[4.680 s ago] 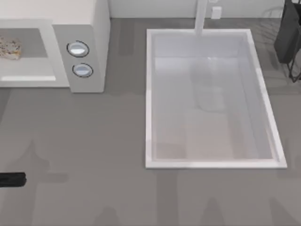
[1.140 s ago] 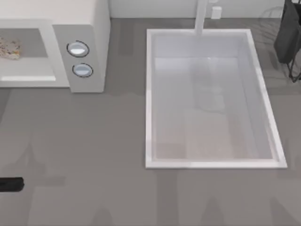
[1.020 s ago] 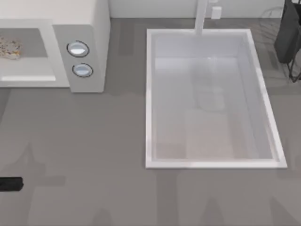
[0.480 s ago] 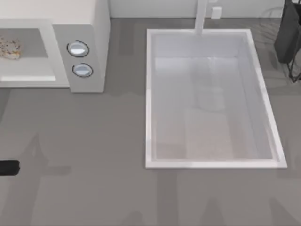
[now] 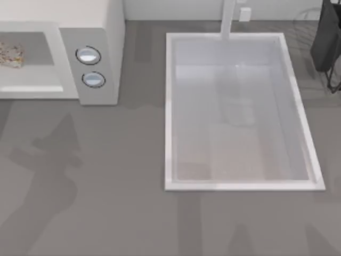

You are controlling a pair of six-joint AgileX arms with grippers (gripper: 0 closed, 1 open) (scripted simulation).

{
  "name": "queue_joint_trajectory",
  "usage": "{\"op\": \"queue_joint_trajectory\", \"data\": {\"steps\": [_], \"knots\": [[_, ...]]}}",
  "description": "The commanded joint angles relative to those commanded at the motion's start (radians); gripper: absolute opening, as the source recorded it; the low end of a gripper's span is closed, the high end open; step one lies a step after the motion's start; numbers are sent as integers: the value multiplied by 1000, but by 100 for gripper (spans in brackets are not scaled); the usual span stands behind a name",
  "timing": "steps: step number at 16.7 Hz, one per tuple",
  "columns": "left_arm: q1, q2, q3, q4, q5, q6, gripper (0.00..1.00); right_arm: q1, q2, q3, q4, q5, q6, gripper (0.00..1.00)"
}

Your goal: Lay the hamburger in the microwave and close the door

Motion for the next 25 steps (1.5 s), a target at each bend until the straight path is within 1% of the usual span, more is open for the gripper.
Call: {"op": "queue_joint_trajectory", "data": {"steps": [2,4,13,15,17,19,21,23,25], "knots": [[-117,-35,-266,-37,33,-152,0,0,0,0,0,0,0,100],[-240,-75,-569,-77,66,-310,0,0,0,0,0,0,0,100],[-804,-311,-2131,-265,194,-994,0,0,0,0,0,0,0,100],[-921,-371,-2459,-307,217,-1127,0,0,0,0,0,0,0,100],[-1030,-431,-2751,-347,236,-1248,0,0,0,0,0,0,0,100],[-1132,-490,-3006,-384,253,-1358,0,0,0,0,0,0,0,100],[-1223,-546,-3220,-418,267,-1454,0,0,0,0,0,0,0,100],[-1299,-595,-3392,-447,277,-1533,0,0,0,0,0,0,0,100],[-1361,-636,-3525,-470,285,-1596,0,0,0,0,0,0,0,100]]}}
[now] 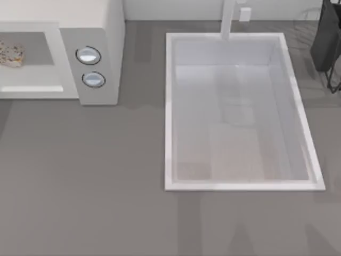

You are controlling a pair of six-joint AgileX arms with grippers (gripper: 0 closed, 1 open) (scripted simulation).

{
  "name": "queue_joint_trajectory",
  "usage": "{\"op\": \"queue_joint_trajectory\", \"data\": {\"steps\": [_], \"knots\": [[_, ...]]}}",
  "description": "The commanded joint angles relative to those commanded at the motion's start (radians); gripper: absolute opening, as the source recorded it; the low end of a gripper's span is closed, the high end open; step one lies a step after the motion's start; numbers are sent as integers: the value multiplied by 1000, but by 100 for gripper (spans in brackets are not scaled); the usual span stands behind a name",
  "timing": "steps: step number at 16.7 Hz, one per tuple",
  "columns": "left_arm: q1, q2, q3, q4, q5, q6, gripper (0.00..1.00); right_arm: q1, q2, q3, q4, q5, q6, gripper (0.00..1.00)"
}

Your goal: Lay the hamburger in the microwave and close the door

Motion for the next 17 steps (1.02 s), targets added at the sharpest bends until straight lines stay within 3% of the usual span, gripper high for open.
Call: {"op": "queue_joint_trajectory", "data": {"steps": [4,11,17], "knots": [[-66,-48,-134,-24,6,-66,0,0,0,0,0,0,0,100],[-66,-44,-143,-22,6,-69,0,0,0,0,0,0,0,100],[-68,13,-284,186,8,-68,0,0,0,0,0,0,0,100]]}}
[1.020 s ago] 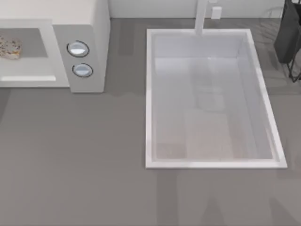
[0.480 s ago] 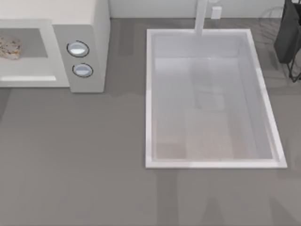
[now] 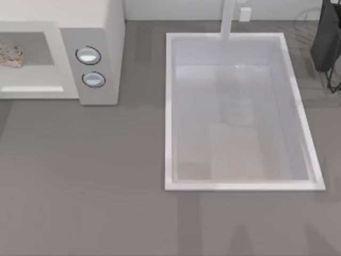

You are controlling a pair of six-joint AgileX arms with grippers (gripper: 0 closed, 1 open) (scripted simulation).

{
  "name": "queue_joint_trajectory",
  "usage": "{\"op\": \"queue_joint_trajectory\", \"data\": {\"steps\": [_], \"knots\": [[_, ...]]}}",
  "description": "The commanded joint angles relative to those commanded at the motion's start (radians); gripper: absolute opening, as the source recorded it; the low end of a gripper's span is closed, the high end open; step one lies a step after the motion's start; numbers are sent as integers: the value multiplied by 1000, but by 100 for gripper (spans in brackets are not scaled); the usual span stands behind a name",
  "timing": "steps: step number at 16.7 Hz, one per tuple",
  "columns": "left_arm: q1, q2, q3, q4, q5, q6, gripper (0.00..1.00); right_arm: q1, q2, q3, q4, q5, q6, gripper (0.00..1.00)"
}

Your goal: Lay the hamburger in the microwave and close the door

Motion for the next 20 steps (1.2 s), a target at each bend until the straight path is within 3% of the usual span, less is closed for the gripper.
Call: {"op": "queue_joint_trajectory", "data": {"steps": [4,10,20], "knots": [[0,47,-107,153,1,2,0,0,0,0,0,0,0,100],[0,48,-125,169,0,0,0,0,0,0,0,0,0,100],[-161,-249,-496,345,-80,-179,0,0,0,0,0,0,0,100]]}}
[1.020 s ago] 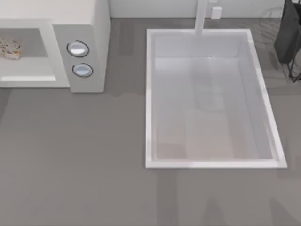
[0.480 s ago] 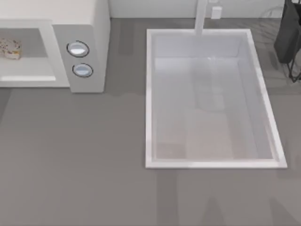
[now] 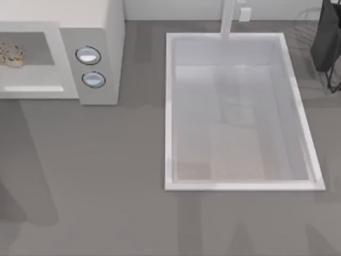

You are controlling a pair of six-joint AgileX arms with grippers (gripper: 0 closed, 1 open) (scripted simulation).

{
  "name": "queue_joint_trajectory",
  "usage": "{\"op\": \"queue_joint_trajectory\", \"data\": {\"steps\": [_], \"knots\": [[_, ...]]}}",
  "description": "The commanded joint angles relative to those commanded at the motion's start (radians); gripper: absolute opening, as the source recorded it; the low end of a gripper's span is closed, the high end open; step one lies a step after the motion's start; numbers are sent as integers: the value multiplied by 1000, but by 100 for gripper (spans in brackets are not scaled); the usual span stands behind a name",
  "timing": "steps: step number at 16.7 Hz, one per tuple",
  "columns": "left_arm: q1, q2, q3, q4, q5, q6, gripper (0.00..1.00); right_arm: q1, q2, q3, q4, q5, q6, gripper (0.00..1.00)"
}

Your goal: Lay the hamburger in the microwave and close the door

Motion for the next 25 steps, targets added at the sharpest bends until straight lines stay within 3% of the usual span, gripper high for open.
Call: {"op": "queue_joint_trajectory", "data": {"steps": [7,15,21,25], "knots": [[-19,-25,-29,12,-10,-23,0,0,0,0,0,0,0,100],[-289,-309,-278,104,-166,-277,0,0,0,0,0,0,0,100],[-305,-323,-293,109,-175,-295,0,0,0,0,0,0,0,100],[-412,-382,-330,114,-268,-394,0,0,0,0,0,0,0,100]]}}
